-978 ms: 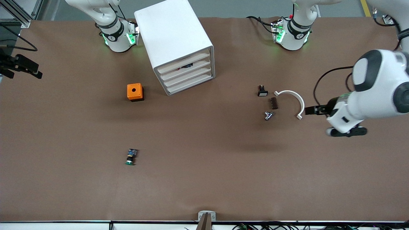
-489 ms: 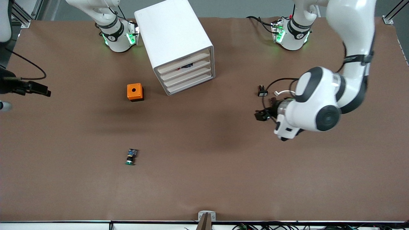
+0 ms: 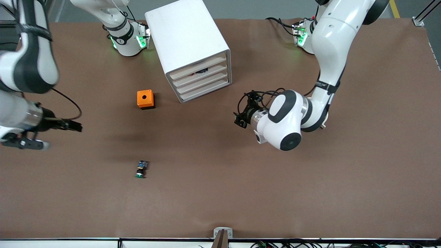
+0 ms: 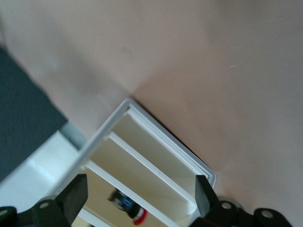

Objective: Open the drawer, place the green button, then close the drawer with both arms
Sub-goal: 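Reach the left gripper to the drawer while the right gripper reaches the button, then grasp the green button with the right gripper while the left gripper grips the drawer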

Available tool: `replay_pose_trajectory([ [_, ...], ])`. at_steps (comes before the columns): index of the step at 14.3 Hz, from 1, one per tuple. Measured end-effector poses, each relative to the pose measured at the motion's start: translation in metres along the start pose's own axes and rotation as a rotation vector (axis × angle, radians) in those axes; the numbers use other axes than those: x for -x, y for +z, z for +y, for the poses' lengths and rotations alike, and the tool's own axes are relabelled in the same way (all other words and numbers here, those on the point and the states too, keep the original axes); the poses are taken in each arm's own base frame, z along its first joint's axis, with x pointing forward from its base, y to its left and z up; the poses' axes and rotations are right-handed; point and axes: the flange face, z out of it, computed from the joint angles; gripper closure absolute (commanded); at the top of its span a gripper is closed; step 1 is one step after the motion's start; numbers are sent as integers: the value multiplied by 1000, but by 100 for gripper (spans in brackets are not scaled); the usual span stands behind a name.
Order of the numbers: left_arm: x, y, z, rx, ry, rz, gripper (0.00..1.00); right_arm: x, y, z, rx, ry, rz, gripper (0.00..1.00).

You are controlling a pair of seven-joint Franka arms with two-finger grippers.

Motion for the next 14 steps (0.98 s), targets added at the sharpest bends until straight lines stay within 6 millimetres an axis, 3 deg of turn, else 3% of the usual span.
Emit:
replay_pose_trajectory([
  [3,-10,43,22,-87,-251,-91,0,-8,55,-64,-8,54,59,0],
  [7,-24,80,36,-206,-463,-161,0,-10,117,-132,-16,85,102,0],
  [10,-27,105,42,-287,-538,-206,11,-15,163,-157,-31,70,139,0],
  [12,-30,126,47,-329,-575,-225,23,-18,188,-162,-40,69,152,0],
  [14,-27,147,48,-370,-584,-226,28,-23,205,-164,-45,73,162,0],
])
